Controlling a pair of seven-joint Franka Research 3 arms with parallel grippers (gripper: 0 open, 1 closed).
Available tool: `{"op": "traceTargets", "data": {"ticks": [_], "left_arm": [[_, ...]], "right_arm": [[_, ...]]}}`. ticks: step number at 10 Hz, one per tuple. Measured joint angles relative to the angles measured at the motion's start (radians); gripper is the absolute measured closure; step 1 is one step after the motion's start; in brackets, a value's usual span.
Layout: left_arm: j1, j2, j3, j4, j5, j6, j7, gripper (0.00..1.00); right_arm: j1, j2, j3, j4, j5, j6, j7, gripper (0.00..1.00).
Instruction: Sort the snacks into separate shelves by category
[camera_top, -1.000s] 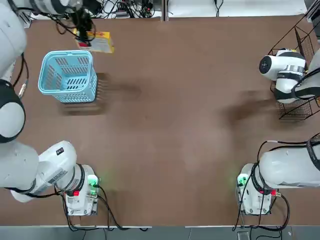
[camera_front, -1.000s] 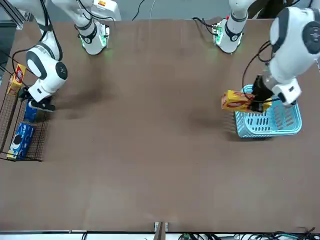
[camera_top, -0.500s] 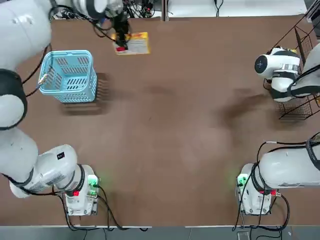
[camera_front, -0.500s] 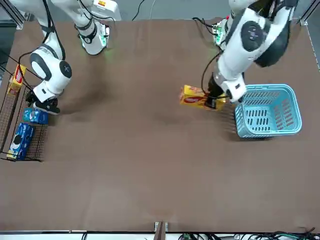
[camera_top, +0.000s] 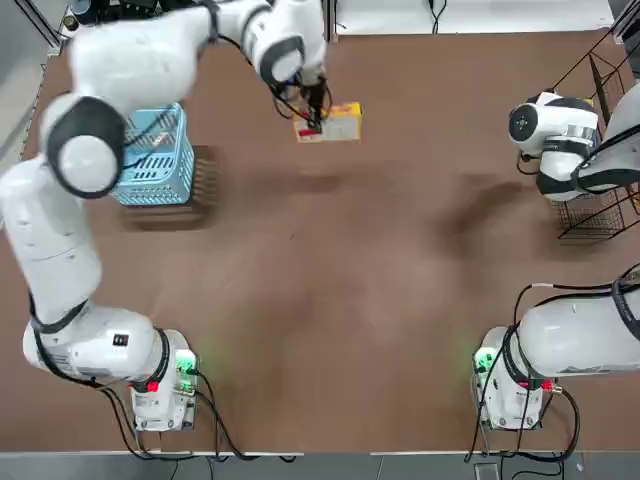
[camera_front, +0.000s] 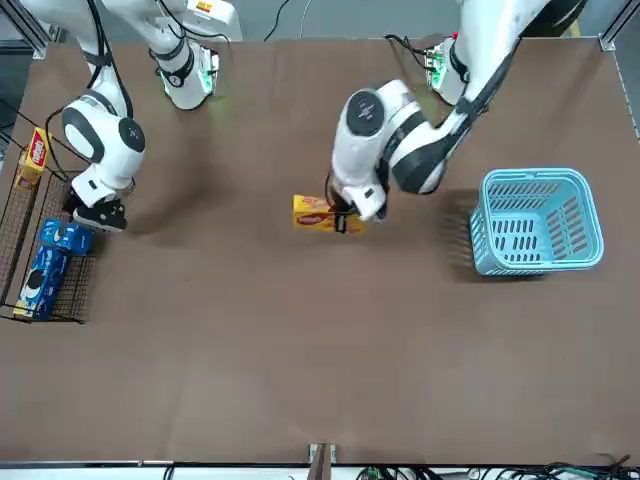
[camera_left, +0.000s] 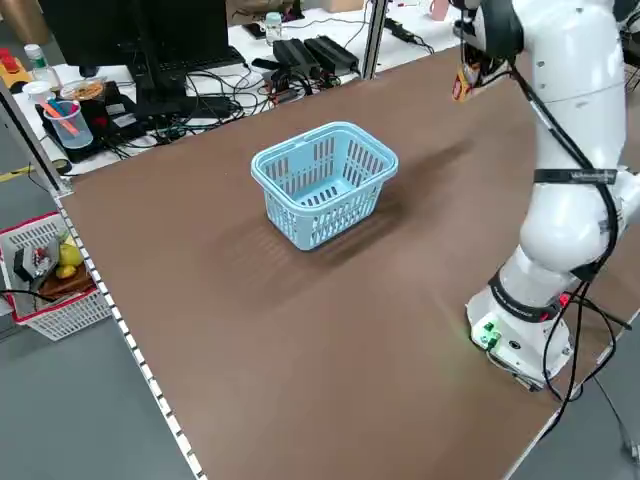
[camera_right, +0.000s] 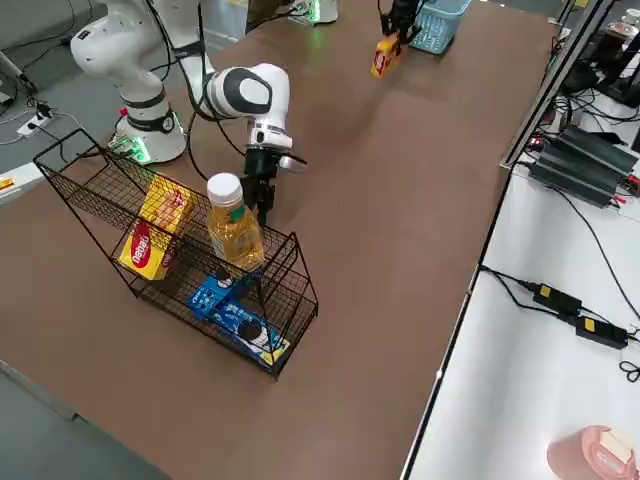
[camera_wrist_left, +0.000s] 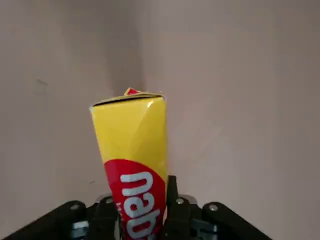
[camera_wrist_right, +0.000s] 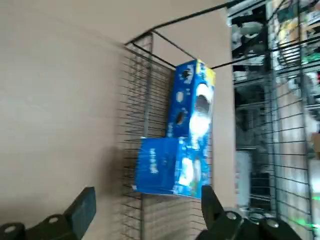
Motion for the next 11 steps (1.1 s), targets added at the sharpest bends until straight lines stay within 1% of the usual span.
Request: {"op": "traceTargets", "data": {"ticks": [1, 2, 3, 4, 6, 8, 10, 11], "left_arm": [[-0.132, 0.045, 0.108, 0.063, 0.002, 0.006, -0.015, 0.69], [-0.242, 0.078, 0.192, 0.113, 0.001, 0.021, -0.031, 0.69], [-0.309, 0.104, 0.235, 0.145, -0.003, 0.049, -0.048, 0.69], [-0.333, 0.122, 0.244, 0.162, -0.007, 0.075, -0.052, 0.69], [-0.334, 0.141, 0.245, 0.171, -0.012, 0.122, -0.066, 0.69], [-0.341, 0.191, 0.245, 0.185, -0.014, 0.153, -0.069, 0.69], [-0.367, 0.241, 0.252, 0.202, -0.014, 0.181, -0.071, 0.69], [-0.390, 0.252, 0.276, 0.210, -0.014, 0.192, -0.073, 0.69]], "right_arm": [[0.000, 0.000, -0.001, 0.001, 0.075, 0.065, 0.001, 0.07], [0.000, 0.000, -0.001, 0.002, 0.153, 0.119, 0.002, 0.07], [0.000, 0.000, 0.000, 0.004, 0.221, 0.156, 0.002, 0.07], [0.003, 0.000, 0.002, 0.007, 0.273, 0.175, 0.002, 0.07], [0.033, 0.000, 0.006, 0.020, 0.379, 0.193, 0.004, 0.07], [0.054, 0.000, 0.010, 0.027, 0.542, 0.260, 0.006, 0.07], [0.078, 0.000, 0.011, 0.030, 0.720, 0.277, 0.006, 0.07], [0.099, 0.000, 0.012, 0.032, 0.836, 0.279, 0.004, 0.07]]}}
